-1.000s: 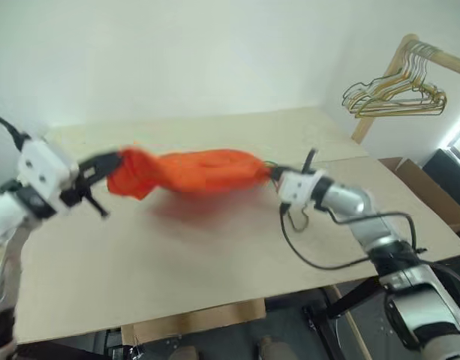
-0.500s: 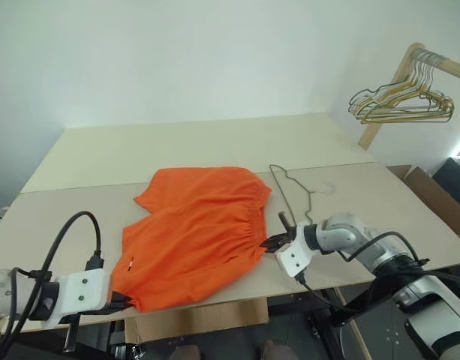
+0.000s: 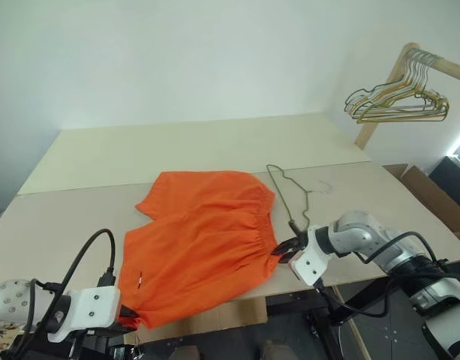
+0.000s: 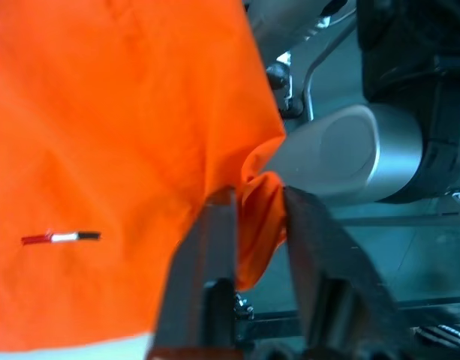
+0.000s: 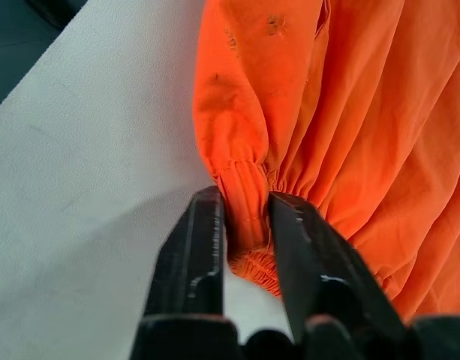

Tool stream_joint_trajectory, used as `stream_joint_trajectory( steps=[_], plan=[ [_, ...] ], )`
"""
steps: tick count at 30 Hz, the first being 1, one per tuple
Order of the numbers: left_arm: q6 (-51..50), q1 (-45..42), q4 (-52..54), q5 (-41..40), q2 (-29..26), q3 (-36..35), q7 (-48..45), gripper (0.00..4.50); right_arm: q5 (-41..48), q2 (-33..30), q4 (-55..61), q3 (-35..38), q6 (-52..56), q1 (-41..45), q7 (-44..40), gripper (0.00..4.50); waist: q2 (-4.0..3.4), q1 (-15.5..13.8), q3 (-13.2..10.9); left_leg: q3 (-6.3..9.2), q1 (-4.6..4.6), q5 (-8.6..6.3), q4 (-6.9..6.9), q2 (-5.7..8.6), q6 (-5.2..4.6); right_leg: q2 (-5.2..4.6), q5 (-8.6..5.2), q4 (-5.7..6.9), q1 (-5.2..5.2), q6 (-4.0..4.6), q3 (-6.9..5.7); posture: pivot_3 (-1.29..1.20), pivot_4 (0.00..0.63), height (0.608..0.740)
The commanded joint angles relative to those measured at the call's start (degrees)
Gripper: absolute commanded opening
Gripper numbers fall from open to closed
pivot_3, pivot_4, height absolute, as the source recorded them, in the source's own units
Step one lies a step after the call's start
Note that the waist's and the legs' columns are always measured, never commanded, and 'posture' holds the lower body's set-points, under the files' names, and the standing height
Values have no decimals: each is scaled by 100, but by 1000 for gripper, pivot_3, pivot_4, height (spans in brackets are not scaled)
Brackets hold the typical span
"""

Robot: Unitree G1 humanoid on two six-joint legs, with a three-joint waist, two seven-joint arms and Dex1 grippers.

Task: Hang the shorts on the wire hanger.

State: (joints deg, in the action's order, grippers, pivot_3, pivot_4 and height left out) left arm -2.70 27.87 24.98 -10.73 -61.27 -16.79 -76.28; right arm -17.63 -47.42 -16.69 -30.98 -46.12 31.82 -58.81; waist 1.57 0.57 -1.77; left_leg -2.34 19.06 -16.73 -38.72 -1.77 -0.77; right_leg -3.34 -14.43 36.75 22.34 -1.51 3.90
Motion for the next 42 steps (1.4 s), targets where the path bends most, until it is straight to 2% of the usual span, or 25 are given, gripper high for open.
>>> stream_joint_trajectory(
  steps=[1,6,7,9,13,15,16,21,24,29,32,35,39,42],
  plan=[
    [-17,-84,20,-211,-147,-300,-145,2554,584,-273,314,237,152,-45,-355,2625,4,-14,-2,1,1,0,0,-1,0,-3,0,-1,0,-1,-1,96,0,740],
    [-18,232,-397,-177,-431,-1192,-705,4193,2278,-767,730,985,1346,-164,-978,4415,15,-1,-28,2,3,-2,0,-6,-3,-5,0,-2,2,-1,-1,97,0,740],
    [7,258,-508,-106,-471,-1322,-750,4486,2522,-835,792,1147,1725,-177,-1049,4500,15,0,-30,4,3,-2,0,-6,-3,-7,-1,-1,2,0,0,97,0,740],
    [-103,121,-643,-128,-460,-1457,-640,4486,2732,-755,804,1424,3111,-39,-858,4500,17,9,-31,3,-1,-2,1,-8,-4,-5,-3,0,0,3,-1,99,0,740],
    [-939,-705,-459,-1762,-25,-1643,-509,4486,2674,-71,442,1700,6061,563,64,4500,22,23,-34,6,-10,-2,0,-17,-4,-2,3,4,-2,12,-2,91,0,740],
    [-1222,-1182,-312,-2300,188,-1544,-300,4486,2530,359,134,1721,7240,822,548,4500,22,11,-34,18,-7,-2,0,-16,-3,-2,5,10,4,8,-4,87,0,740],
    [-1300,-1336,-236,-2440,265,-1460,-234,4486,2518,591,-15,1781,7700,918,812,4500,22,11,-33,21,-1,-3,0,-14,-2,0,21,10,10,-22,-5,87,0,740],
    [-1569,-1750,144,-2647,493,-846,22,4486,2158,1364,-501,1849,8470,1007,1846,4500,19,-25,-26,18,106,-4,-4,8,2,3,31,31,120,-29,-5,72,0,740],
    [-1635,-1907,288,-2661,557,-478,108,4486,1982,1654,-922,1827,8636,1105,2173,4500,19,-20,-25,14,179,7,-9,9,22,6,37,37,197,-27,-4,69,0,740],
    [-1745,-2271,352,-2865,814,-179,335,4486,1958,1928,-1490,1875,8838,1332,2237,4500,18,29,-24,13,195,10,-17,7,27,8,48,28,200,-30,-10,66,0,740],
    [-1695,-2330,335,-2809,843,-55,337,4500,1926,1967,-1586,1779,8868,1332,2031,3913,18,31,-24,12,184,10,-18,8,27,10,52,26,189,-32,-9,71,0,740],
    [-1600,-2384,291,-2731,914,43,387,4500,1884,2047,-1670,1721,9007,1307,1969,2998,18,31,-23,11,173,10,-17,7,27,13,52,28,179,-33,-9,74,0,740],
    [-1544,-2423,299,-2686,985,132,456,4500,1813,2123,-1853,1688,9098,1249,1945,1458,30,27,-7,10,165,10,-18,7,27,13,53,27,170,-33,-8,78,0,740],
    [-1472,-2457,264,-2585,1009,201,508,4500,1753,2191,-2117,1744,9025,1249,2013,466,42,27,20,10,158,10,-17,7,27,14,52,26,164,-33,-8,82,0,740]
  ],
)
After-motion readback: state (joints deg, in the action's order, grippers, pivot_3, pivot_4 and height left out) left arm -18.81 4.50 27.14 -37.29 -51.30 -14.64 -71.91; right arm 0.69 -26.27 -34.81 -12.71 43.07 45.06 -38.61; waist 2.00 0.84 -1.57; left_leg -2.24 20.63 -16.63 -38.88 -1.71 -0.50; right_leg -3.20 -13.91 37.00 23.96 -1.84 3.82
